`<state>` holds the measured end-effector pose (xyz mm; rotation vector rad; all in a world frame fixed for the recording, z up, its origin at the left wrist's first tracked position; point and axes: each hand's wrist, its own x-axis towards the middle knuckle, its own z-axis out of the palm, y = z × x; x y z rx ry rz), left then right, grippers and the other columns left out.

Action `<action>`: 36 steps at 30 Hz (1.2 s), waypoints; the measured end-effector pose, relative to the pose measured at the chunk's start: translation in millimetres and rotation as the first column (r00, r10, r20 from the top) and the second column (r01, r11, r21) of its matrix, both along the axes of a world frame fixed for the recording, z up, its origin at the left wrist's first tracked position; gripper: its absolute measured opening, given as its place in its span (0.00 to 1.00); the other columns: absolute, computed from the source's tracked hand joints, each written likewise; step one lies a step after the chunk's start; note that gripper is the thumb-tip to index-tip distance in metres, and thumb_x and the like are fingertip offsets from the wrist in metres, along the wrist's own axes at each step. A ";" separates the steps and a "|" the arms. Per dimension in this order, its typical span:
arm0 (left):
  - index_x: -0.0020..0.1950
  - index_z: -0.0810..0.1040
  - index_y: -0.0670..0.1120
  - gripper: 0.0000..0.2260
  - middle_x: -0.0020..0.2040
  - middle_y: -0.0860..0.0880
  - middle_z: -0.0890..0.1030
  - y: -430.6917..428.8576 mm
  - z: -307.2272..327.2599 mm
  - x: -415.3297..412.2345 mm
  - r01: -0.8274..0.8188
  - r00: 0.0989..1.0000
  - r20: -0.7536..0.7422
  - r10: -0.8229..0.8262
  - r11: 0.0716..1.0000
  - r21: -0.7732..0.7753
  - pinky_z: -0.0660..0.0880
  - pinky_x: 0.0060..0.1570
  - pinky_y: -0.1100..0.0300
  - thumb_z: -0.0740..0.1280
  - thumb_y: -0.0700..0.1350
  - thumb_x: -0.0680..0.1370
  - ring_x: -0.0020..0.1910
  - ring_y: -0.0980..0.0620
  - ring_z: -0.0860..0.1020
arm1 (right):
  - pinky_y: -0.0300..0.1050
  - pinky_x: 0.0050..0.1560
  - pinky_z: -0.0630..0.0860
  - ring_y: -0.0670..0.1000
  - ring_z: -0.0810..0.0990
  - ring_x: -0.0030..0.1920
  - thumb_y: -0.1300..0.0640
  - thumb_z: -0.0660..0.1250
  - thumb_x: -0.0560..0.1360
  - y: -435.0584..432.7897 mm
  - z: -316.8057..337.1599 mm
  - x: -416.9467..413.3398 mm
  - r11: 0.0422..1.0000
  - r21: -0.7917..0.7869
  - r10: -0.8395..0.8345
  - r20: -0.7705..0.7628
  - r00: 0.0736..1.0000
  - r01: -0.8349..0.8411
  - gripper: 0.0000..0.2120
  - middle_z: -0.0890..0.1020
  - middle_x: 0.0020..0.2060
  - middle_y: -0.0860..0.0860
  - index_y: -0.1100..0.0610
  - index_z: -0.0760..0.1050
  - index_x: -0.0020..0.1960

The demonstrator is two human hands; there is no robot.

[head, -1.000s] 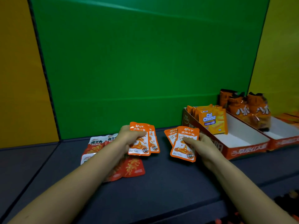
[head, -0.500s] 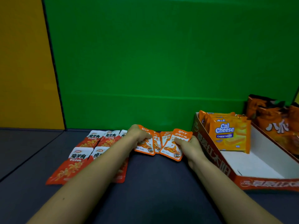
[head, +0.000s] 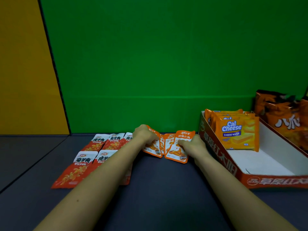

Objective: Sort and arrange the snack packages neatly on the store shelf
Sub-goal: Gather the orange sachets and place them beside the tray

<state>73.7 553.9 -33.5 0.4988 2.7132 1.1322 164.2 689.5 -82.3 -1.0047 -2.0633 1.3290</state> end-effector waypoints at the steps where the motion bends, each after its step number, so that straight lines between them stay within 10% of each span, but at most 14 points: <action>1: 0.31 0.68 0.45 0.14 0.37 0.45 0.78 -0.1 0.6 0.2 0.002 1.000 -0.001 -0.002 1.000 0.000 0.78 0.45 0.57 0.72 0.45 0.70 0.39 0.47 0.77 | 0.48 0.51 0.79 0.57 0.82 0.52 0.53 0.71 0.70 0.0 1.0 -0.3 1.000 -0.004 0.012 0.014 1.000 -0.012 0.22 0.81 0.55 0.59 0.63 0.74 0.60; 15: 0.33 0.72 0.45 0.11 0.46 0.42 0.84 -1.9 -3.9 6.6 0.029 0.999 -0.046 -0.030 1.000 -0.006 0.80 0.48 0.55 0.73 0.47 0.69 0.47 0.45 0.83 | 0.43 0.43 0.77 0.56 0.82 0.50 0.54 0.70 0.70 1.6 11.5 5.5 0.997 -0.029 0.068 0.062 0.996 -0.066 0.22 0.81 0.55 0.59 0.63 0.73 0.61; 27: 0.57 0.72 0.37 0.20 0.53 0.40 0.79 -12.1 -0.1 3.1 -0.009 0.995 -0.099 0.030 0.977 0.214 0.76 0.51 0.53 0.71 0.46 0.71 0.52 0.40 0.79 | 0.54 0.55 0.79 0.57 0.82 0.51 0.41 0.69 0.55 15.7 -4.1 2.9 0.994 0.009 0.112 -0.005 0.994 -0.112 0.33 0.82 0.51 0.56 0.58 0.75 0.55; 31: 0.56 0.72 0.35 0.17 0.46 0.37 0.81 -25.3 3.9 10.6 0.039 0.990 0.101 -0.096 0.886 0.463 0.81 0.42 0.48 0.71 0.42 0.73 0.37 0.43 0.81 | 0.55 0.57 0.77 0.57 0.82 0.51 0.59 0.69 0.72 -11.2 25.1 28.7 0.994 -0.060 0.085 -0.075 0.994 -0.090 0.05 0.81 0.50 0.55 0.55 0.73 0.45; 36: 0.52 0.65 0.41 0.08 0.33 0.46 0.75 -40.5 1.7 33.4 0.071 0.943 0.242 -0.227 0.850 0.522 0.74 0.21 0.64 0.64 0.39 0.77 0.20 0.54 0.75 | 0.54 0.61 0.74 0.57 0.78 0.58 0.61 0.69 0.73 -1.1 41.4 31.3 0.994 0.106 -0.011 -0.150 0.989 0.027 0.22 0.78 0.61 0.59 0.60 0.67 0.65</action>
